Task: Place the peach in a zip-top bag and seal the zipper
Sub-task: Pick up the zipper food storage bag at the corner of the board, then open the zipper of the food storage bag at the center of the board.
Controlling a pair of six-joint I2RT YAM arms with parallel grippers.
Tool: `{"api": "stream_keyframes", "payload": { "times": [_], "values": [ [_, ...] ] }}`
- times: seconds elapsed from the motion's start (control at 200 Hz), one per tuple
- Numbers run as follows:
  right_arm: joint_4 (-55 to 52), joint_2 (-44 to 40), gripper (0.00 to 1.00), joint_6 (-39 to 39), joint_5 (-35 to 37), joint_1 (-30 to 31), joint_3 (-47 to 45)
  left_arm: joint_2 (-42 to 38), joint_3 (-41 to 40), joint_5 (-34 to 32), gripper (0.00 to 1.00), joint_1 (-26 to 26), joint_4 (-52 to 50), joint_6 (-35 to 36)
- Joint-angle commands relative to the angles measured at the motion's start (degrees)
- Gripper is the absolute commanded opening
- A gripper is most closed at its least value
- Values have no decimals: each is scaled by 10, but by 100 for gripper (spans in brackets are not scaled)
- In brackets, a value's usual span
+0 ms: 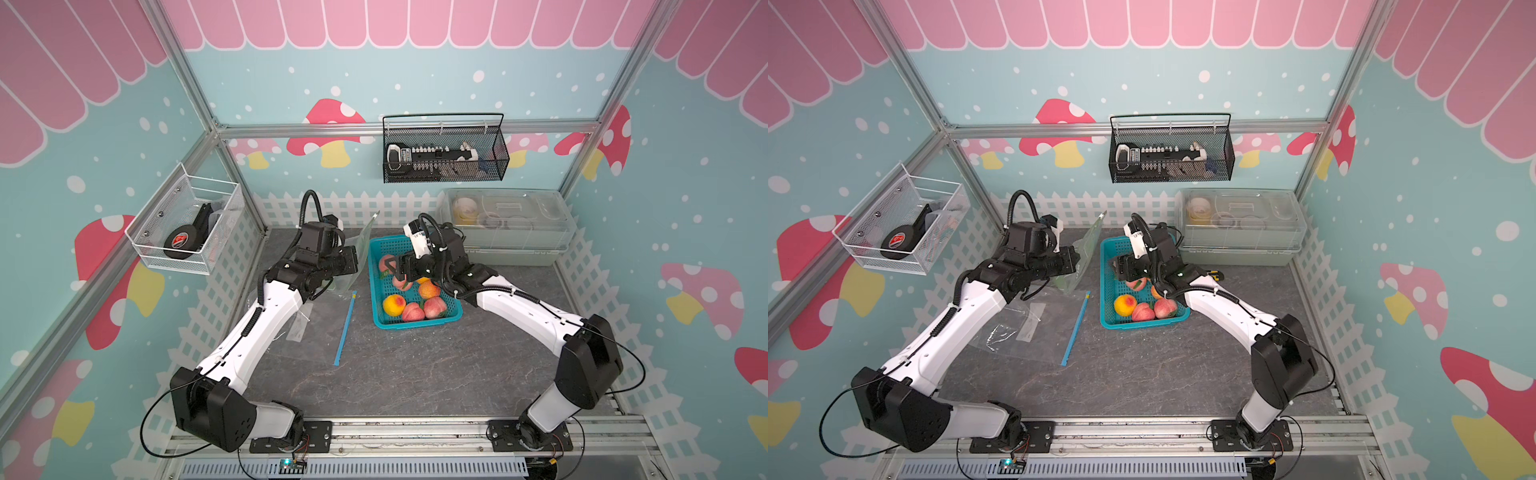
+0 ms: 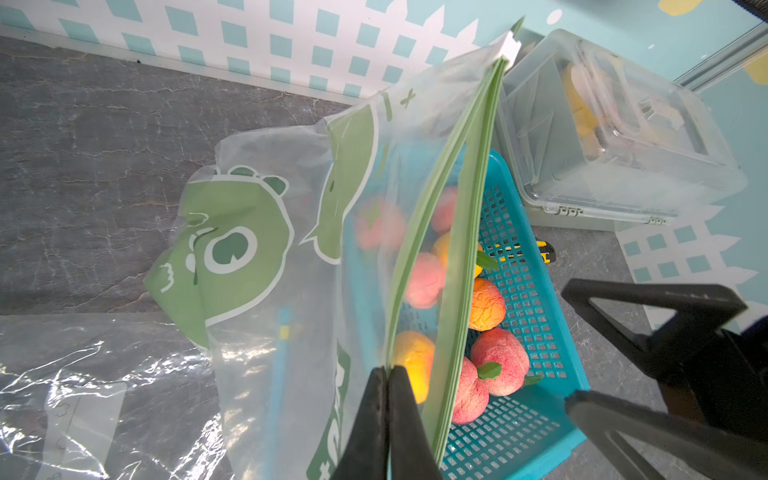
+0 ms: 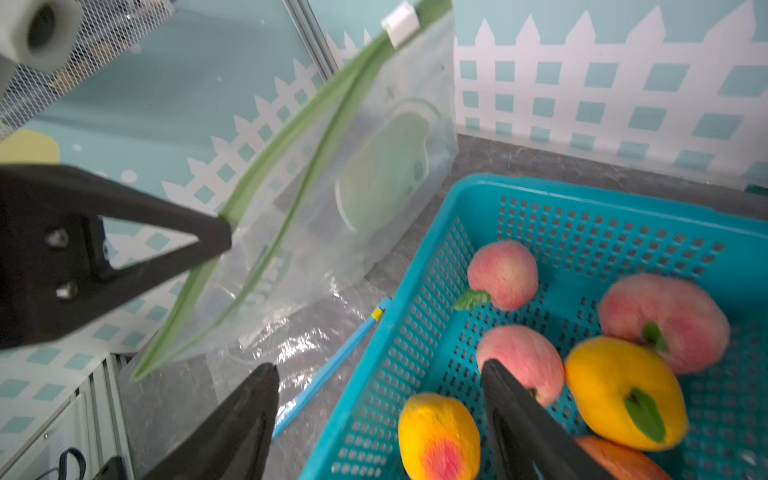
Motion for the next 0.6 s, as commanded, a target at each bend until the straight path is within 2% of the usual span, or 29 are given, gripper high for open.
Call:
{"api": "stream_keyframes", "payload": {
  "times": [0.0, 0.12, 0.305, 0.595],
  "values": [
    [-17, 35, 77, 20, -25, 7, 58, 10, 6, -3, 0, -6, -1, -17],
    [-35, 73, 75, 22, -33, 14, 111, 10, 6, -3, 0, -8, 0, -19],
    [-85, 123, 72, 22, -4, 22, 192, 2, 0, -5, 0, -9, 9, -23],
    [-256, 246, 69, -11, 129, 49, 368, -14, -4, -21, 0, -8, 19, -31]
  ]
}}
